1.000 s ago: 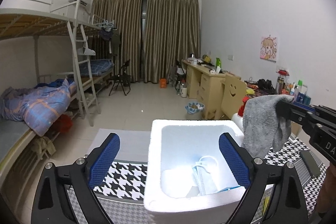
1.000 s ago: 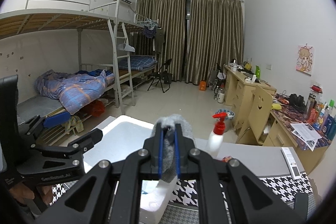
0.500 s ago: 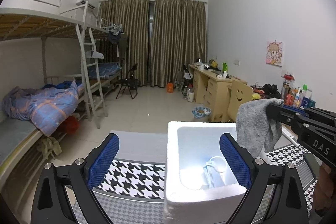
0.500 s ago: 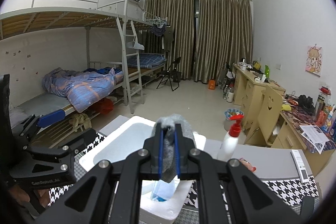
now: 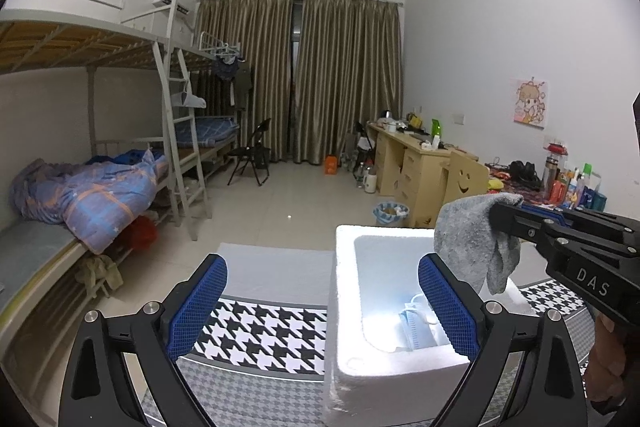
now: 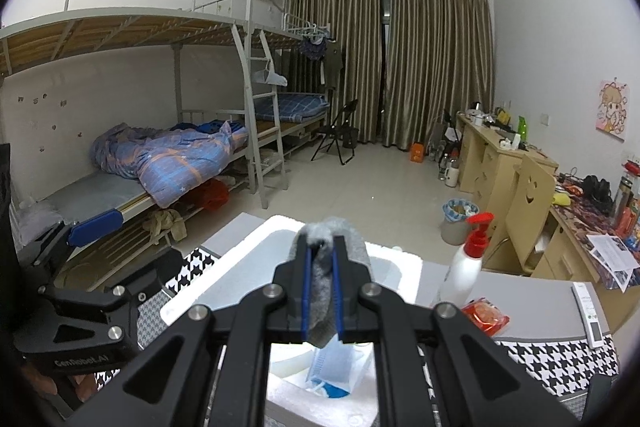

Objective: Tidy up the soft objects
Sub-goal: 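Lower the foam tube into the box and open the left tool while the right tool releases the sock inside, then withdraw both open tools from the box back toward the table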

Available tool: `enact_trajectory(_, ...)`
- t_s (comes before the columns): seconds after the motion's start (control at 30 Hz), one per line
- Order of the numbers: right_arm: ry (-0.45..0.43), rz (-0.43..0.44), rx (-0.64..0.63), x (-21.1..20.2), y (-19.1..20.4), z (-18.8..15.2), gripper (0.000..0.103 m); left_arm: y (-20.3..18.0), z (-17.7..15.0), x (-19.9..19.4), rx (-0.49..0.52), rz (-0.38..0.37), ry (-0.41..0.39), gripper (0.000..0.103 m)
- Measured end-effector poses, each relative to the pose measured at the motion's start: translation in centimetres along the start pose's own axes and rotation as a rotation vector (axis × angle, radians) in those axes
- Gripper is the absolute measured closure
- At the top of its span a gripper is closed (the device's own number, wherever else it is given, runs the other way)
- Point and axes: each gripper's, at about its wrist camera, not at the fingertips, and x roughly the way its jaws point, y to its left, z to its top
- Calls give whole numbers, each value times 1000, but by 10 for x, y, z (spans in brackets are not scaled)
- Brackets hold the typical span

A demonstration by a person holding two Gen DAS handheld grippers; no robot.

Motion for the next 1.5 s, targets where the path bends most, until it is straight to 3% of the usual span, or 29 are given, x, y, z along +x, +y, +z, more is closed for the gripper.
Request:
enact_trajectory(0.23, 7, 16, -10, 5, 4, 0, 90, 5, -2, -1, -12, 4, 4, 6)
enact_trajectory(0.3, 11, 23, -11, 6, 5, 0, 85, 6, -2, -2, -10, 9, 1, 6)
enact_trajectory(0.47, -11, 22, -10, 5, 6, 0, 48, 7, -2, -2, -14, 13, 3, 6)
enact_trajectory(0.77, -5, 53, 20, 8, 2, 0, 17, 10, -3, -1, -28, 18, 4, 6)
enact_trajectory(0.93, 3, 45, 47, 8, -2, -1, 10, 10, -4, -1, -31, 20, 4, 6)
enact_trajectory(1.5, -22, 23, 72, -3, -6, -6, 10, 11, -4, -7, -28, 5, -1, 6)
